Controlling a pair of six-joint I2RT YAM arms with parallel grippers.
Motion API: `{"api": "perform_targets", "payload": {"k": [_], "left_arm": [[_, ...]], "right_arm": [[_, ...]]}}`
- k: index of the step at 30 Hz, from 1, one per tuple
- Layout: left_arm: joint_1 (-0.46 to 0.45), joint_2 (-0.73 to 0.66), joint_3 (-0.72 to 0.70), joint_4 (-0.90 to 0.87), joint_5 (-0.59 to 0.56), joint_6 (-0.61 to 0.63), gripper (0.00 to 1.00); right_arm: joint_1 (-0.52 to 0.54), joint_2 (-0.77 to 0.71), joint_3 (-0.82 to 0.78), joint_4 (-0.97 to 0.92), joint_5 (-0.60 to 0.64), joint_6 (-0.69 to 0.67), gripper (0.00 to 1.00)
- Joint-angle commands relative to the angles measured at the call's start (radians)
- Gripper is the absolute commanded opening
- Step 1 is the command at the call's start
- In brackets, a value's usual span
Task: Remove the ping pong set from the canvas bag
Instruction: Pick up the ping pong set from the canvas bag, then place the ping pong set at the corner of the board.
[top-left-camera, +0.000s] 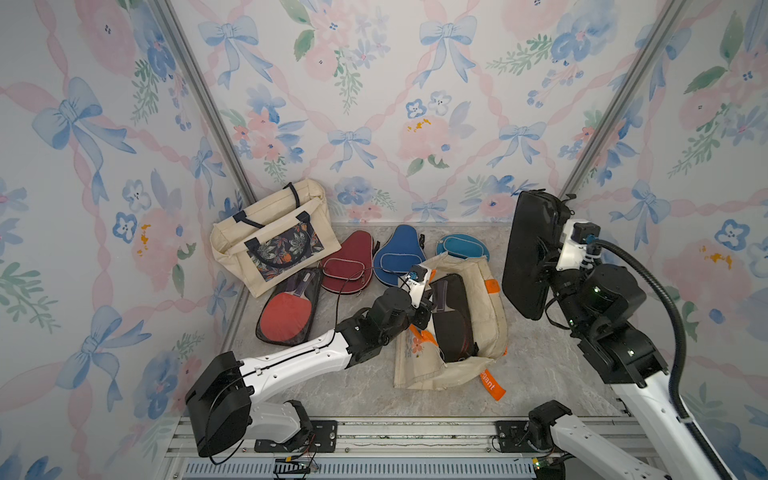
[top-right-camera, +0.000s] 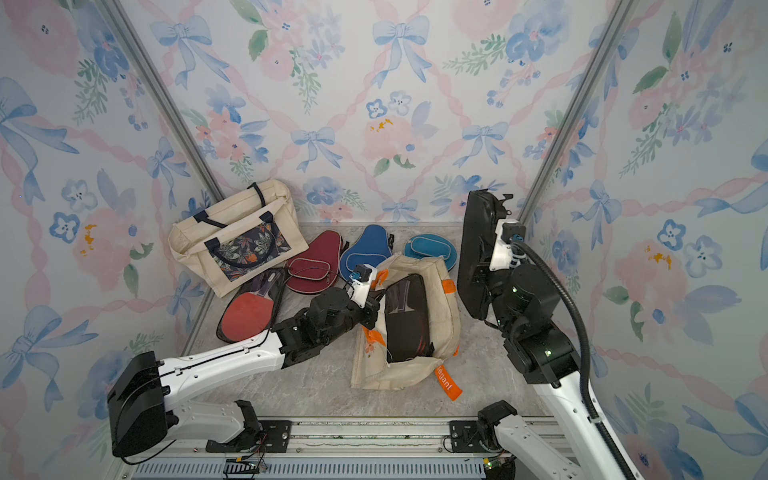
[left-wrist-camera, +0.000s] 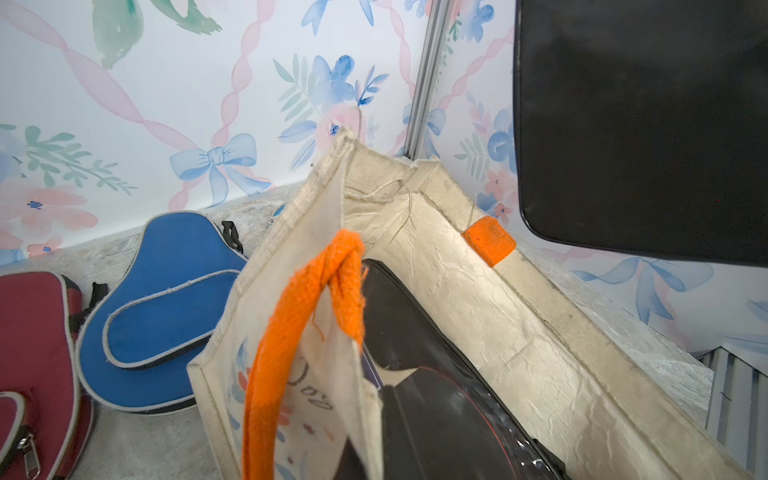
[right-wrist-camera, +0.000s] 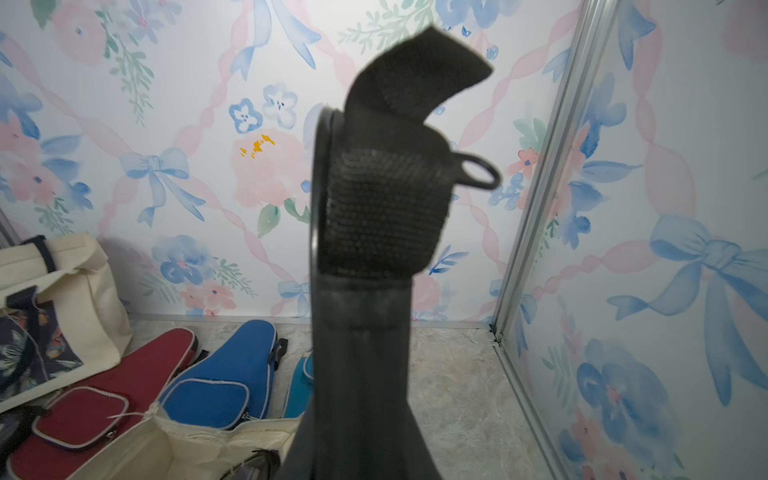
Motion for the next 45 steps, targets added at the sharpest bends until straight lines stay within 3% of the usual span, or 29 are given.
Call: {"api": "perform_targets", "payload": {"k": [1,11,24,35,45], "left_arm": [[0.013,-0.043,-0.001,0.026,0.006,-0.007,0.0],[0.03,-0.1,-0.007,0.029,0.013,0.0,0.0],[0.112,-0.23,-0.008,0.03,0.044,0.009,0.0],[0.126,-0.289,-0.015,0.027,0.028,0.034,0.0],[0.13,-0.291,-0.013,0.021,0.034,0.036,0.0]], "right_arm": [[-0.009,0.083,0.054,0.091,0.092,-0.151,0.08],[-0.031,0.429,0.101,0.248,0.287,-0.414,0.08],[-0.118,0.814,0.218,0.312,0.37,-0.453,0.07],[-0.173,1.149,0.443,0.197,0.383,-0.486,0.07],[-0.23,1.336,0.596,0.102,0.361,-0.471,0.09]]}}
